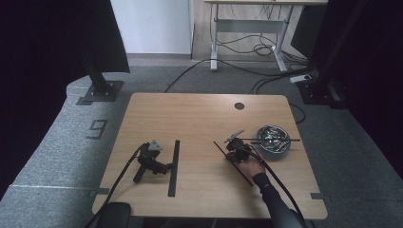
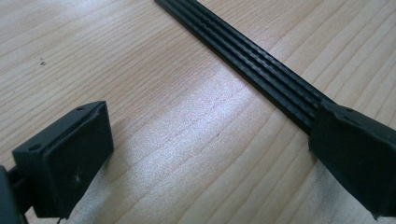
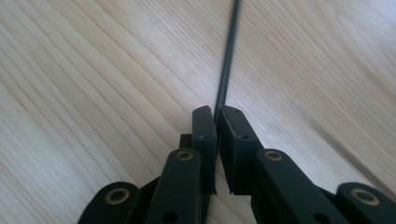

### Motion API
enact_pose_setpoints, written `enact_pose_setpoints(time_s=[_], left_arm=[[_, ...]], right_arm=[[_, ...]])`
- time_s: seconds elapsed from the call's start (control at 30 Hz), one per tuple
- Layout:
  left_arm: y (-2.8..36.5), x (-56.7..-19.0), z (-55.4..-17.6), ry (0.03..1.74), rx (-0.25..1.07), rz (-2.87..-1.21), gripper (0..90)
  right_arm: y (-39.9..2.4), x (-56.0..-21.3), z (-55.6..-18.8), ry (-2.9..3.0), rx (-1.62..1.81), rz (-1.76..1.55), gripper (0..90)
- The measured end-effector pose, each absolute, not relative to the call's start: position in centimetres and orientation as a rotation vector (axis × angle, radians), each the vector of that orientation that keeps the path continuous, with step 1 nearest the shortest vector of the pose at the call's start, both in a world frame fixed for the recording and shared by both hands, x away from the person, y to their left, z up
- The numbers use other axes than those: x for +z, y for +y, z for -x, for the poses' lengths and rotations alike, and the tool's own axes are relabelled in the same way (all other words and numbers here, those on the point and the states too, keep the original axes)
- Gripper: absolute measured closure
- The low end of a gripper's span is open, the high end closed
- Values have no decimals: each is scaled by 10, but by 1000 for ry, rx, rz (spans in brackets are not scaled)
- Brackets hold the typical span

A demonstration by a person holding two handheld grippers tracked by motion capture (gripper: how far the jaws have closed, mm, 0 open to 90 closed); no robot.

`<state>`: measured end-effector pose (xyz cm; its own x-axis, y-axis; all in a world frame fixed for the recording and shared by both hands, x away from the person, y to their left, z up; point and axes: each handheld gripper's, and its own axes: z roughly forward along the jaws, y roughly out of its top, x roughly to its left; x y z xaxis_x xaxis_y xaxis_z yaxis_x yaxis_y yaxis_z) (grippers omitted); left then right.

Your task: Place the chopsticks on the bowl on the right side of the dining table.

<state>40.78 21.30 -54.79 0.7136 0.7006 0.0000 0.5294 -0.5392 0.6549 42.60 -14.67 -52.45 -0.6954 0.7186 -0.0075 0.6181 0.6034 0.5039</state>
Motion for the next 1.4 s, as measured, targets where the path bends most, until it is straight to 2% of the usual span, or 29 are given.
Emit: enact_pose_setpoints(time_s=[0.47, 0.57, 0.6, 0.63, 0.7, 0.73, 0.77, 0.9, 1.03, 1.13, 1.17, 1.2, 1.4], left_arm=[[213, -548, -408, 930, 347, -2276, 0], [213, -548, -408, 931, 347, -2276, 0], [213, -548, -408, 931, 347, -2276, 0], [213, -548, -408, 931, 347, -2276, 0], [213, -548, -408, 931, 346, -2276, 0], [213, -548, -408, 931, 346, -2276, 0], [213, -548, -408, 931, 347, -2276, 0], [213, -548, -408, 931, 346, -2276, 0], [213, -548, -408, 931, 346, -2277, 0], [213, -548, -408, 931, 346, -2277, 0], [213, -548, -408, 931, 346, -2277, 0], [213, -548, -408, 931, 346, -2278, 0], [213, -548, -408, 931, 346, -2277, 0]], right_arm=[[-173, -523, -426, 2614, 642, -1140, 836], [-175, -521, -428, 2609, 629, -1151, 745], [-175, -521, -428, 2609, 629, -1151, 745], [-179, -518, -428, 2590, 632, -1172, 644], [-182, -514, -428, 2582, 634, -1184, 589], [-182, -514, -428, 2582, 634, -1184, 589], [-186, -511, -428, 2587, 628, -1198, 517], [-191, -506, -427, 2591, 592, -1203, 458], [-191, -505, -427, 2619, 579, -1201, 471], [-188, -507, -427, 2668, 542, -1184, 540], [-185, -508, -429, 2708, 507, -1171, 603], [-185, -509, -429, 2722, 499, -1164, 624], [-183, -511, -434, 2782, 437, -1154, 694]])
